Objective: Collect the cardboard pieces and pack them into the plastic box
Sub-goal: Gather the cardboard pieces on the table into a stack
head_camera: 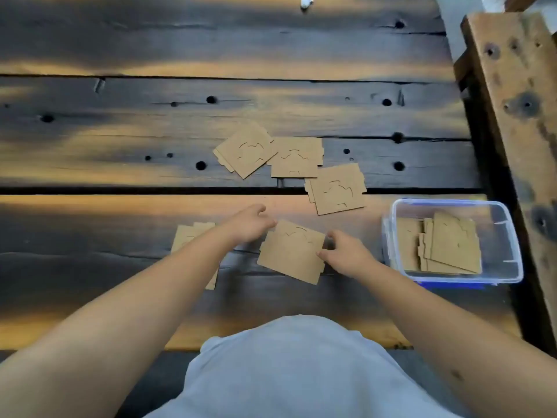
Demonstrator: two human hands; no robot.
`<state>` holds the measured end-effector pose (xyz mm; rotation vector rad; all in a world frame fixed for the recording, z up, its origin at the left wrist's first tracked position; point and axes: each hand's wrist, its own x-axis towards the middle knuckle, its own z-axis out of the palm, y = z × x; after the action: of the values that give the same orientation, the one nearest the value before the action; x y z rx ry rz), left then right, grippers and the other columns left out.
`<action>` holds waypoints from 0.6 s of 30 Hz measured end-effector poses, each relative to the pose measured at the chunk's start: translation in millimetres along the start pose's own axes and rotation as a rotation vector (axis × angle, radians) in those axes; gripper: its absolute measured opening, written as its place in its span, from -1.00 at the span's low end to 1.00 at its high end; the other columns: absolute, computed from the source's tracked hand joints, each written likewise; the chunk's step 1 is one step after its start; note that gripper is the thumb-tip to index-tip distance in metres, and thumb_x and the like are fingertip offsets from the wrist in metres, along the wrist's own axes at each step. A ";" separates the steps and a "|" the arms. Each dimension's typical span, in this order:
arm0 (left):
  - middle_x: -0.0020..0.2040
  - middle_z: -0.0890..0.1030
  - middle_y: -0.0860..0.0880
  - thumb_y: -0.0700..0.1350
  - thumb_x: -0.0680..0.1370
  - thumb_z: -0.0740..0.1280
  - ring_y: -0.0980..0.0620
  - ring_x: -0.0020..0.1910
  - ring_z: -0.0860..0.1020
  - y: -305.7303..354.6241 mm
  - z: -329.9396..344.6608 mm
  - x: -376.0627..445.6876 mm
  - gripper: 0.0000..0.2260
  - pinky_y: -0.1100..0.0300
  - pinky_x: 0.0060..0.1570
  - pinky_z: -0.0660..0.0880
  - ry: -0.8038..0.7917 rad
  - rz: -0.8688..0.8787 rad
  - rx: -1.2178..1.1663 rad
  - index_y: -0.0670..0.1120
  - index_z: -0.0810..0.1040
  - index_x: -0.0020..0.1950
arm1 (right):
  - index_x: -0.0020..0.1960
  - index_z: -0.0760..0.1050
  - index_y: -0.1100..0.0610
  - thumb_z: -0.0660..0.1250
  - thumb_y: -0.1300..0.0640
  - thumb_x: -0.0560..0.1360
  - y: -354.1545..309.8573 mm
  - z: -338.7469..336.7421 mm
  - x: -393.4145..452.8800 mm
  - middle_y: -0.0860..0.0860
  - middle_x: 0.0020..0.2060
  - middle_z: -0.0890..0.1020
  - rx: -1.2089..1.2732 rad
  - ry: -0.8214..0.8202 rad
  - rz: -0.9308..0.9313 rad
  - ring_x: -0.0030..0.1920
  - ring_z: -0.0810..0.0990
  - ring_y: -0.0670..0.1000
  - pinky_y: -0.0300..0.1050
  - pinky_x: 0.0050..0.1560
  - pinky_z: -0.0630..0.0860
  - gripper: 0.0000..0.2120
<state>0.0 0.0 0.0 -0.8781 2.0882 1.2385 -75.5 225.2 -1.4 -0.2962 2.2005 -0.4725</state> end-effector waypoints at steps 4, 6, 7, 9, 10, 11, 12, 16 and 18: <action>0.41 0.42 -0.17 0.00 0.56 0.30 -0.12 0.31 0.42 -8.2 20.1 -0.4 -0.51 0.10 0.21 0.33 0.020 -0.066 -0.045 -0.17 0.33 0.43 | 0.34 0.35 0.16 0.36 -0.01 0.48 3.7 18.3 3.5 0.10 0.25 0.50 0.264 0.040 0.185 0.05 0.45 0.06 -0.09 -0.09 0.39 -0.50; 0.32 0.47 -0.19 -0.04 0.55 0.31 -0.12 0.21 0.45 -10.5 31.0 -1.2 -0.58 0.06 0.17 0.38 0.038 -0.071 -0.039 -0.19 0.39 0.34 | 0.31 0.34 0.16 0.37 0.00 0.47 3.0 25.5 5.1 0.11 0.22 0.49 0.348 0.064 0.266 0.01 0.44 0.06 -0.07 -0.14 0.41 -0.51; 0.29 0.47 -0.19 -0.05 0.54 0.31 -0.11 0.17 0.46 -11.0 35.1 -1.8 -0.61 0.08 0.12 0.40 0.043 -0.062 -0.043 -0.19 0.41 0.31 | 0.33 0.32 0.16 0.37 0.00 0.47 1.7 28.2 6.2 0.12 0.22 0.47 0.411 0.058 0.312 0.04 0.44 0.09 -0.03 -0.08 0.45 -0.49; 0.26 0.48 -0.16 -0.05 0.53 0.31 -0.09 0.11 0.47 -10.1 41.5 -5.1 -0.63 0.15 0.02 0.40 0.039 -0.065 -0.060 -0.16 0.43 0.30 | 0.40 0.23 0.14 0.36 0.00 0.48 -2.0 33.7 6.7 0.10 0.22 0.43 0.539 0.025 0.414 0.11 0.43 0.13 0.09 0.08 0.49 -0.43; 0.24 0.49 -0.14 -0.04 0.53 0.31 -0.08 0.07 0.48 -10.1 44.2 -6.8 -0.64 0.16 -0.02 0.40 0.032 -0.080 -0.077 -0.15 0.44 0.29 | 0.40 0.21 0.13 0.35 0.01 0.49 -4.5 36.0 6.8 0.10 0.22 0.42 0.595 0.006 0.450 0.11 0.41 0.12 0.11 0.10 0.48 -0.43; 0.24 0.50 -0.13 -0.03 0.53 0.31 -0.07 0.06 0.49 -10.4 46.9 -7.5 -0.64 0.16 -0.04 0.40 0.029 -0.094 -0.101 -0.14 0.44 0.28 | 0.40 0.21 0.11 0.35 0.02 0.50 -6.4 38.4 7.2 0.10 0.23 0.41 0.624 -0.007 0.469 0.10 0.40 0.11 0.11 0.11 0.48 -0.45; 0.25 0.49 -0.13 -0.02 0.52 0.31 -0.08 0.08 0.49 -10.3 47.8 -9.6 -0.62 0.14 -0.04 0.40 0.028 -0.114 -0.121 -0.13 0.43 0.29 | 0.40 0.20 0.10 0.34 0.04 0.51 -8.6 40.3 7.1 0.10 0.25 0.41 0.643 -0.015 0.476 0.11 0.39 0.11 0.10 0.11 0.48 -0.46; 0.37 0.38 -0.13 0.01 0.52 0.32 -0.13 0.24 0.45 -20.2 51.3 -18.6 -0.45 0.10 0.10 0.42 0.060 -0.183 -0.173 -0.11 0.28 0.46 | 0.45 0.18 0.09 0.35 0.07 0.53 -13.9 43.8 4.8 0.10 0.36 0.36 0.695 -0.029 0.485 0.31 0.35 0.16 0.06 0.13 0.45 -0.43; 0.37 0.38 -0.12 0.02 0.52 0.32 -0.13 0.24 0.45 -28.0 51.7 -27.2 -0.45 0.07 0.16 0.44 0.061 -0.204 -0.198 -0.09 0.27 0.46 | 0.44 0.20 0.09 0.34 0.07 0.54 -13.9 45.4 5.0 0.11 0.38 0.36 0.705 -0.035 0.465 0.35 0.34 0.16 0.06 0.19 0.43 -0.45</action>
<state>45.2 43.2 -16.9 -1.1987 1.8885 1.3380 -42.2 200.3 -25.0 0.5644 1.8433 -0.9150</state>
